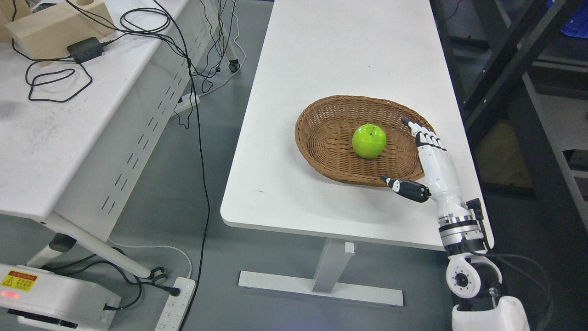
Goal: Place green apple on left shelf middle layer
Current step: 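Reach the right hand into the wicker basket over the green apple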
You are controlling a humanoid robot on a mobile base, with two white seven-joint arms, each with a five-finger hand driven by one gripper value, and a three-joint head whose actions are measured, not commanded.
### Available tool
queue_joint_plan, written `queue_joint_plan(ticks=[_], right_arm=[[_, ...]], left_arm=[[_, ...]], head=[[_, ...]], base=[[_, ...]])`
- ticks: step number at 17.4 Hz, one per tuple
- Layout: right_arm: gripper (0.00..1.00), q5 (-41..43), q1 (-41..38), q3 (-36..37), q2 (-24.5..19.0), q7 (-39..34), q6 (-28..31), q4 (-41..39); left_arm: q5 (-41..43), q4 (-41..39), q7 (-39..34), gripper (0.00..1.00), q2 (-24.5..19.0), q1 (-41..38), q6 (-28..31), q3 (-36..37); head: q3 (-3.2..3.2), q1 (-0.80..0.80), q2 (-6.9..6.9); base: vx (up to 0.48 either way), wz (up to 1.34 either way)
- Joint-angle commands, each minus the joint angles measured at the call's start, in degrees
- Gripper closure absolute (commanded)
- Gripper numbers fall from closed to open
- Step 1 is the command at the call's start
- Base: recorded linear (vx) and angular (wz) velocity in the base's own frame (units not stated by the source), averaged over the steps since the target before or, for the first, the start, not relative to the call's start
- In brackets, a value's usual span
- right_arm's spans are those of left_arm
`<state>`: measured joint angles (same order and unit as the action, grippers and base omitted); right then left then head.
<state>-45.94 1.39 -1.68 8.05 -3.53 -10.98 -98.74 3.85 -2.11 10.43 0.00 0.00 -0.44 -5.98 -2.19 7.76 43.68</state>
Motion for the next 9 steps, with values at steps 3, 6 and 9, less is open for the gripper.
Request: queue_joint_plan(ticks=[3, 6, 9], right_arm=[[0.00, 3.4, 2.2, -2.6, 0.6, -2.6, -0.1, 0.0], [0.00, 2.8, 2.7, -6.5, 0.7, -8.0, -0.2, 0.6], [0.00, 0.8, 2.7, -9.0, 1.0, -10.4, -0.2, 1.6]], left_arm=[[0.0, 0.0, 0.0, 0.00, -1.0, 1.2, 0.0, 0.0], [0.0, 0.0, 0.0, 0.00, -1.0, 1.2, 0.0, 0.0], [0.0, 0.0, 0.0, 0.00, -1.0, 1.2, 0.0, 0.0]], head=[[0.00, 0.00, 0.00], [0.00, 0.00, 0.00], [0.00, 0.00, 0.00]], base=[[0.202, 0.08], [0.176, 0.08], [0.136, 0.05]])
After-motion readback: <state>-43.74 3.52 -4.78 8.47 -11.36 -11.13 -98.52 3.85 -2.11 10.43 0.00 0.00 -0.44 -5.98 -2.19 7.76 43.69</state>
